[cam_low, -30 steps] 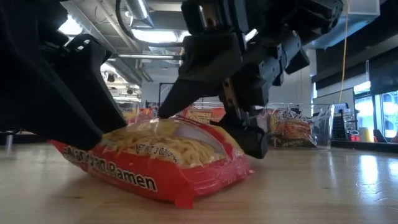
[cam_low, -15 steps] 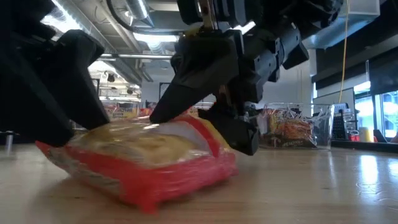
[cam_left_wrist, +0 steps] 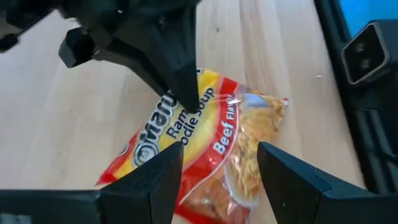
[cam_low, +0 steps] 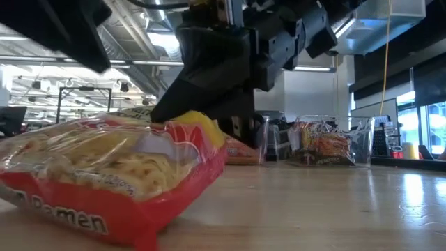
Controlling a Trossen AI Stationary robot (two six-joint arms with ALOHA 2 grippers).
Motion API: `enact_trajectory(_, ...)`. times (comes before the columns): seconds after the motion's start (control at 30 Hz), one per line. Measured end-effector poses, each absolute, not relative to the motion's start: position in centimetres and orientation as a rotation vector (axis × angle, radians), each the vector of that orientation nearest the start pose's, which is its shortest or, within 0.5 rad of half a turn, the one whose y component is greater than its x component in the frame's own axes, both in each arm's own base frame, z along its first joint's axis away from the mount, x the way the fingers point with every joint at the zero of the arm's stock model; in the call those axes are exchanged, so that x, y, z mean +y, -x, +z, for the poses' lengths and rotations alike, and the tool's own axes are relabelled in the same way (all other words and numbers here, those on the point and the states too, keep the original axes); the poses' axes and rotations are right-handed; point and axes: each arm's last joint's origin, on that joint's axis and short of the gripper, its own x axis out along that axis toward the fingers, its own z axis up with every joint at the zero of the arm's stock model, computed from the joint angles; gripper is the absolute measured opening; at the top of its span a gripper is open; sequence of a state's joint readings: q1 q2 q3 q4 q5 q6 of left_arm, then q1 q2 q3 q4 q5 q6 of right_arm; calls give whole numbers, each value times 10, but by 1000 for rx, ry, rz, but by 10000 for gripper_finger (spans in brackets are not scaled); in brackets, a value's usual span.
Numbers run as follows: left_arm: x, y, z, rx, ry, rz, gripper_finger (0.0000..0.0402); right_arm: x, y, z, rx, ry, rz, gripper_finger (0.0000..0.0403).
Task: Sort Maruchan noodles
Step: Put the red noodle pack into the left transparent bin
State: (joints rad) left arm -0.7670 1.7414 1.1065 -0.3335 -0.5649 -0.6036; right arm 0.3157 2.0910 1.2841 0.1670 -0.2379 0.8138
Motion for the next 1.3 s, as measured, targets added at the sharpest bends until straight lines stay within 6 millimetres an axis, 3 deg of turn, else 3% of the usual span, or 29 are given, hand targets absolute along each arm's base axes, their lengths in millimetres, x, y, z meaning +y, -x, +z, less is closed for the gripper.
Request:
enact_trajectory(0.27, -207, -241, 236, 776, 14, 72, 202, 150, -428, 166, 844, -512, 190, 2)
enact_trajectory(0.43, -195, -238, 250, 759, -1, 84, 202, 165, -430, 192, 841, -264, 116, 1)
enact_trajectory(0.63, -185, -246, 250, 779, -4, 80, 217, 187, -424, 215, 803, -37, 53, 0)
enact_trajectory(0.87, -171, -262, 249, 827, 127, 47, 252, 195, -420, 217, 790, 23, 22, 0)
enact_trajectory(1.17, -168, -286, 206, 982, 172, 60, 260, 195, -420, 215, 797, 27, 19, 0)
enact_trajectory(1.3, -166, -289, 202, 1034, 204, 21, 260, 194, -418, 212, 839, 20, 13, 0)
